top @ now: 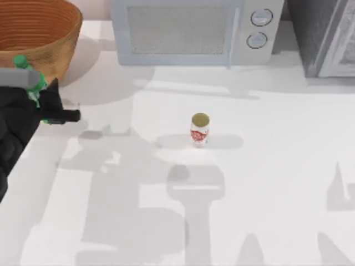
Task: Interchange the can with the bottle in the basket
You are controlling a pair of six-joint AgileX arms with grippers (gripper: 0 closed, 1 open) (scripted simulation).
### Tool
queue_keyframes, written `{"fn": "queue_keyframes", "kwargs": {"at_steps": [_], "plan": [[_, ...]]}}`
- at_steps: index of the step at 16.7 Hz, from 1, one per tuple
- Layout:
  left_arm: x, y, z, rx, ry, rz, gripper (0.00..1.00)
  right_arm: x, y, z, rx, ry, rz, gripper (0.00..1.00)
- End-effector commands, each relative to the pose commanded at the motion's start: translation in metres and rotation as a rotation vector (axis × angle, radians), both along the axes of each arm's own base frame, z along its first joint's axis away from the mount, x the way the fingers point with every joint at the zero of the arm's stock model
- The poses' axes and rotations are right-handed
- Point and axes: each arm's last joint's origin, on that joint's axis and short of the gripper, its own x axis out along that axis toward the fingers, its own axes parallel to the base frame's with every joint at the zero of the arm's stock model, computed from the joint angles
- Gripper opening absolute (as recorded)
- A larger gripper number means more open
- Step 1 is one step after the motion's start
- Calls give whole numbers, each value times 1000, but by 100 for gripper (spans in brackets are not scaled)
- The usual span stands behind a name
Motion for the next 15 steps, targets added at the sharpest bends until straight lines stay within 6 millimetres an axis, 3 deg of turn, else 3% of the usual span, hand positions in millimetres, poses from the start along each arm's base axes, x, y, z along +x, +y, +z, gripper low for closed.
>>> {"fn": "queue_keyframes", "kwargs": {"at_steps": [3,6,10,15], "plan": [[44,-23,52,-23,-29,-56,0,0,0,0,0,0,0,100],[80,-27,110,-23,-14,-58,0,0,0,0,0,0,0,100],[107,0,171,5,37,5,0,0,0,0,0,0,0,100],[119,53,196,48,108,118,0,0,0,0,0,0,0,100]]}}
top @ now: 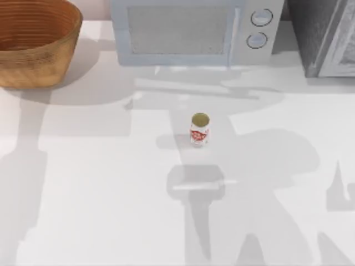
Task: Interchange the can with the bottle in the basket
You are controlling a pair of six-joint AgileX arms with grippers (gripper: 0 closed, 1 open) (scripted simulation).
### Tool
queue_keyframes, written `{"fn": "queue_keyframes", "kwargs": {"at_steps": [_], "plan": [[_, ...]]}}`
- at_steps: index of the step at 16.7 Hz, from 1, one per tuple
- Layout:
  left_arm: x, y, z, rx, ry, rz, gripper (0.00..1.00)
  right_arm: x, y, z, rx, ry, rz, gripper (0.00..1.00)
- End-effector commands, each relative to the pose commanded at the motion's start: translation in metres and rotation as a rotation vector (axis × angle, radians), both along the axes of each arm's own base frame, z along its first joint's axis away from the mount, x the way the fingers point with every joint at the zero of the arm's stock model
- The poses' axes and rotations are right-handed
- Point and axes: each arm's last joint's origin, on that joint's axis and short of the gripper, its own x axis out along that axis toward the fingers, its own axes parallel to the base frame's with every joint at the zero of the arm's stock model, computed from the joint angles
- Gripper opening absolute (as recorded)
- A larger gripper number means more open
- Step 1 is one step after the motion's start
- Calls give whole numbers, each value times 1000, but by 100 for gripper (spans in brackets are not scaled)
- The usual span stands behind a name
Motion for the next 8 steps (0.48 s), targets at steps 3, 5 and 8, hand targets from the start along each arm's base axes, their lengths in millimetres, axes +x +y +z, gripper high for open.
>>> {"fn": "queue_keyframes", "kwargs": {"at_steps": [3,5,8], "plan": [[1,12,2,9,5,25,0,0,0,0,0,0,0,100],[1,12,2,9,5,25,0,0,0,0,0,0,0,100],[5,11,-1,11,4,24,0,0,0,0,0,0,0,100]]}}
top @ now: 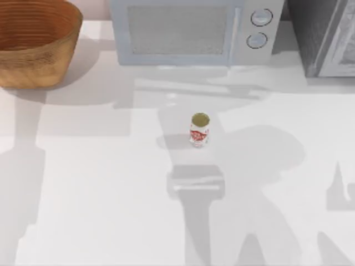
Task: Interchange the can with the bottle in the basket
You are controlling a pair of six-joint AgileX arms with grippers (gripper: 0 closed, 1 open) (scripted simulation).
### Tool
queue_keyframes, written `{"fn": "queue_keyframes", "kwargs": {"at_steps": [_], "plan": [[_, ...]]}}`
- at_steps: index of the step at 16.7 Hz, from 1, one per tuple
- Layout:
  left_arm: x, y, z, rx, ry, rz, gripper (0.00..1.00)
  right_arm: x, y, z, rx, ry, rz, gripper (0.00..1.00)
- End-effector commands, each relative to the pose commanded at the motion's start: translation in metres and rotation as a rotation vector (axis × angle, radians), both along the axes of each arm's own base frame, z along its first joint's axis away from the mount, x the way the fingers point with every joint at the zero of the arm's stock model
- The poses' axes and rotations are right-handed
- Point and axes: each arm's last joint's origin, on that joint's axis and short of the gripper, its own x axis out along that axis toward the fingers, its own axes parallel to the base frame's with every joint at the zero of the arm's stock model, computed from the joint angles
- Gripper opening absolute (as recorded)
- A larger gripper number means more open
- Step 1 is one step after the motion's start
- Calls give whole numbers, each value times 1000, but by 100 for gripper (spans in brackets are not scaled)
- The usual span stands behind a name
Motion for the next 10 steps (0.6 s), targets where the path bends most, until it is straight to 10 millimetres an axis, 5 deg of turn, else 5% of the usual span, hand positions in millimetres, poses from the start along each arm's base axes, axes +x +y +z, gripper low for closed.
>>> {"fn": "queue_keyframes", "kwargs": {"at_steps": [6,10], "plan": [[38,1,-35,-2,1,1,0,0,0,0,0,0,0,100],[43,1,-42,-1,1,2,0,0,0,0,0,0,0,100]]}}
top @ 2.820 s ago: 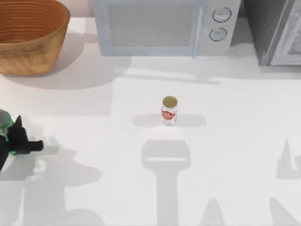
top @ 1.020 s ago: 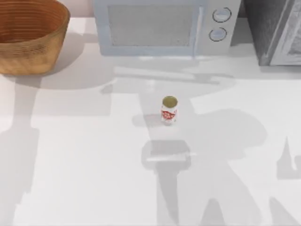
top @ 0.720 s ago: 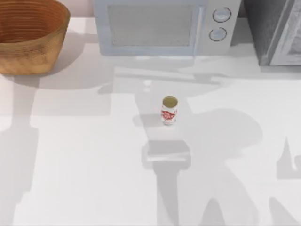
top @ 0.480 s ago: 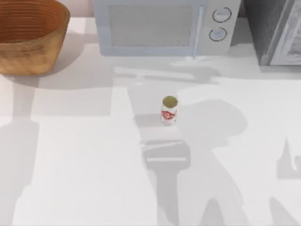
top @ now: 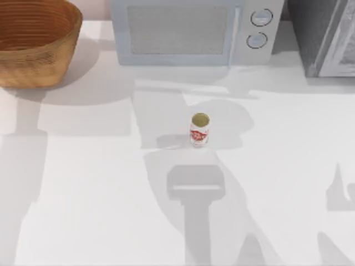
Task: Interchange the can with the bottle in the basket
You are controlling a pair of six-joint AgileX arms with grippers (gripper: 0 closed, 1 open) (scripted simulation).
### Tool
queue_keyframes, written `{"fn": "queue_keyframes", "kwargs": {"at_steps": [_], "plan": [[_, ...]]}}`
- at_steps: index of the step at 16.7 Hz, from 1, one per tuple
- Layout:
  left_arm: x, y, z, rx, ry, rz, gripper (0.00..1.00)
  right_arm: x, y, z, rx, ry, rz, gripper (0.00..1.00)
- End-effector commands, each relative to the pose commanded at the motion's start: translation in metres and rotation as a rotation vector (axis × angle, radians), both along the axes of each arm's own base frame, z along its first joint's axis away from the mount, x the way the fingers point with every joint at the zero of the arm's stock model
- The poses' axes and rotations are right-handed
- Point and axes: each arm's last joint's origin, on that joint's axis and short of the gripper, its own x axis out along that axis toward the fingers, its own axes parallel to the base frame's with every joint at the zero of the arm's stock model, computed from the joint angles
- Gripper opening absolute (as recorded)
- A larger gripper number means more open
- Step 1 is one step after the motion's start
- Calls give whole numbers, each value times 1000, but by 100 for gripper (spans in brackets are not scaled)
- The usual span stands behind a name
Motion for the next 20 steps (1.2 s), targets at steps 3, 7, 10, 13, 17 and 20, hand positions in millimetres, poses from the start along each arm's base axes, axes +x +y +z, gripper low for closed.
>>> {"fn": "queue_keyframes", "kwargs": {"at_steps": [3,7,10,13,17,20], "plan": [[0,0,0,0,0,0,15,0,0,0,0,0,0,100],[0,0,0,0,0,0,45,0,0,0,0,0,0,100],[0,0,0,0,0,0,68,0,0,0,0,0,0,100],[0,0,0,0,0,0,90,0,0,0,0,0,0,100],[0,0,0,0,0,0,100,0,0,0,0,0,0,100],[0,0,0,0,0,0,100,0,0,0,0,0,0,100]]}}
